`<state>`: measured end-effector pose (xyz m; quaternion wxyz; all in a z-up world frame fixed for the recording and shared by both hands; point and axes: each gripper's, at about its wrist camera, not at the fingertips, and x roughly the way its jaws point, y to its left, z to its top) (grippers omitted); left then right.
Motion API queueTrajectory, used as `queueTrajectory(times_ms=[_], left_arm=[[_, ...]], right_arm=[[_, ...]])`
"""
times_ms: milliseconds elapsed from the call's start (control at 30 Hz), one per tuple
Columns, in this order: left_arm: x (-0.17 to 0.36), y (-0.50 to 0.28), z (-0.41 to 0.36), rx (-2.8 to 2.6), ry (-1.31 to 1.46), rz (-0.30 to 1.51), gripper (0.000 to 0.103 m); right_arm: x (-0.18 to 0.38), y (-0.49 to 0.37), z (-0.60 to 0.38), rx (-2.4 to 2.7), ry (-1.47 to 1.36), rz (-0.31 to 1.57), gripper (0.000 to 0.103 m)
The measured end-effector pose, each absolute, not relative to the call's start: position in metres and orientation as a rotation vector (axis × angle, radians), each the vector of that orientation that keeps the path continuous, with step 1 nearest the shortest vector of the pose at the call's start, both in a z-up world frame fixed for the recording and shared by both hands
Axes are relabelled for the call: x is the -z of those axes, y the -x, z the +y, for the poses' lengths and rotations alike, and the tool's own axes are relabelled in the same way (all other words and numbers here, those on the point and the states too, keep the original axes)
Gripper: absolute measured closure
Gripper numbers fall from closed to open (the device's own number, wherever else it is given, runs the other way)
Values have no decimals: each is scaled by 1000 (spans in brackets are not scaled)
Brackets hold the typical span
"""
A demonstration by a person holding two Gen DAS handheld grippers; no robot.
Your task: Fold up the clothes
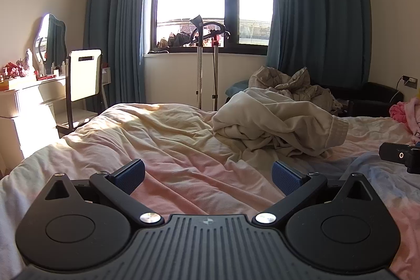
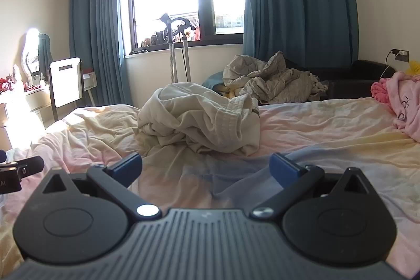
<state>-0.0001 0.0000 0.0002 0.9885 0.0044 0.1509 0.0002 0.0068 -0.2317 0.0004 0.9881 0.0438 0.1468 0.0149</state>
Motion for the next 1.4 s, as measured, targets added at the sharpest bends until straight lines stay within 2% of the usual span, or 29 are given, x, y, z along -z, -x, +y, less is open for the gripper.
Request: queueTrajectory(times_ms=[1400], left_arm=[[-1,2,-1,7,-13,297,0]], right_arm=[[-5,-6,-236,-16,-99,296,0]])
